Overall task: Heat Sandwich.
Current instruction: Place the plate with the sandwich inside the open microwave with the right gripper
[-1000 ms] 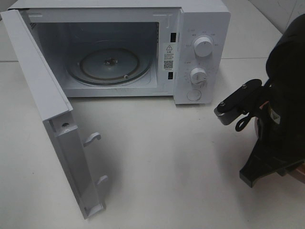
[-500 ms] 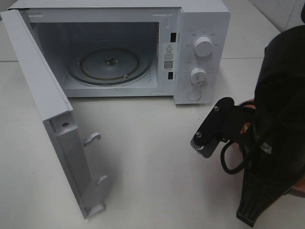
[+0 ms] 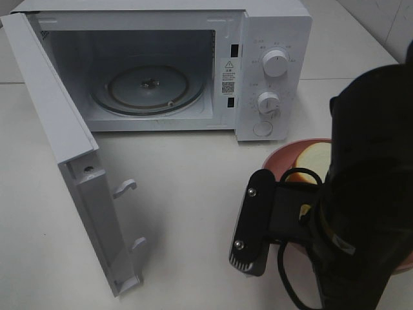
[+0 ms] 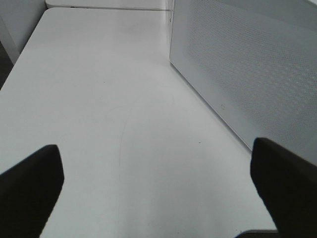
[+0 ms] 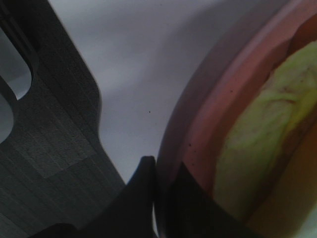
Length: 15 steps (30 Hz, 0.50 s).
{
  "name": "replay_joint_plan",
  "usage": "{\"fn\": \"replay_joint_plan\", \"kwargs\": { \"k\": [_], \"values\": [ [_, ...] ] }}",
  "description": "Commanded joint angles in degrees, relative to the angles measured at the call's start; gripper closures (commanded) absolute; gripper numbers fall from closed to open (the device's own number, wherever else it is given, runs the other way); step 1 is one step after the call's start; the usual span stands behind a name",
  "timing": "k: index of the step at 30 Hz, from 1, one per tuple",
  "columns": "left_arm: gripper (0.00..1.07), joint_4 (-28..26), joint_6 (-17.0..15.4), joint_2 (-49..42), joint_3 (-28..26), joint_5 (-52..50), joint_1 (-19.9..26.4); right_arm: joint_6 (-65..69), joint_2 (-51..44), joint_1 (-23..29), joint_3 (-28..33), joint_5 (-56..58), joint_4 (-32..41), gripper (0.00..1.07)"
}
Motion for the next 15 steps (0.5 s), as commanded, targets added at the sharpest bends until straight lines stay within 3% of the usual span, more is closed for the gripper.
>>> {"fn": "replay_joint_plan", "kwargs": {
  "k": [1,15],
  "values": [
    [0.09,-0.23,-0.29,-0.92,0.06,-0.8,0.34,-4.35,-0.57,1.43,0.11,-0.74,-2.35,1.06],
    [0.09,-0.23,-0.29,-0.92,0.06,-0.8,0.34,-24.64,-0.46,1.43,0.11,-6.59,-4.01,1.06]
  ]
}}
